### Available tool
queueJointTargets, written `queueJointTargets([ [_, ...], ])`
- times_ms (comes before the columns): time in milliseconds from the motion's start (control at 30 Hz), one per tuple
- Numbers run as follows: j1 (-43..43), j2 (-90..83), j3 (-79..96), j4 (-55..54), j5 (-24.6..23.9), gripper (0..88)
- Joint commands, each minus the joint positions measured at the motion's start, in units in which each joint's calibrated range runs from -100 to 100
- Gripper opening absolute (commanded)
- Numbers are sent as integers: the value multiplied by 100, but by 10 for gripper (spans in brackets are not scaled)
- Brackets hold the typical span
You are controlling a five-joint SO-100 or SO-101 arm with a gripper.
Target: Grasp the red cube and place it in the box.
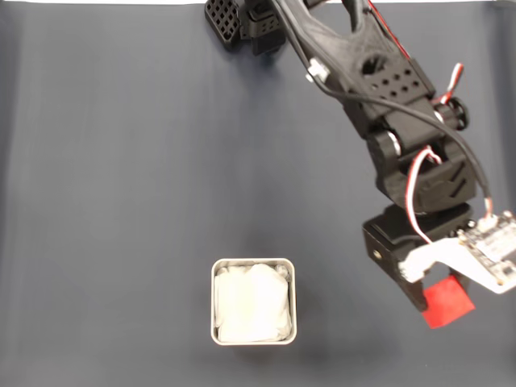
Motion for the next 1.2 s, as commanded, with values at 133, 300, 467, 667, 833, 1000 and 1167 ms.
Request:
queueJointTargets([
  [133,410,-1048,551,45,15,66],
  [300,644,-1351,1007,12,-24,63],
  [467,843,-1663,1418,-20,-54,63],
  [667,1091,-1967,1829,-94,-93,63],
  [833,1297,-2105,2075,-168,-127,63],
  [1000,1461,-2149,2203,-250,-132,63],
  [1167,1589,-2157,2266,-315,-142,63],
])
